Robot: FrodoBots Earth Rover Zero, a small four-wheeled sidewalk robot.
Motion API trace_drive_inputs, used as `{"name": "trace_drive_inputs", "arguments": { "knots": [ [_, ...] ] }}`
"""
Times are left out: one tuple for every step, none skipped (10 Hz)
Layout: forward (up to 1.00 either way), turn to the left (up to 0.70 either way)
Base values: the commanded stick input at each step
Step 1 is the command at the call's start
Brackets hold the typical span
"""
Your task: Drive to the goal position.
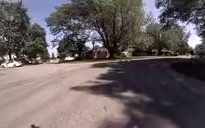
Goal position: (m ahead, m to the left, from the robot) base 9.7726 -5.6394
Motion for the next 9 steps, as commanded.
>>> {"name": "trace_drive_inputs", "arguments": {
  "knots": [
    [0.5,0.0],
    [0.5,0.0],
    [0.5,0.0],
    [0.5,0.0],
    [0.5,0.0],
    [0.5,0.0],
    [0.5,0.0],
    [0.5,0.0],
    [0.5,0.0]
  ]
}}
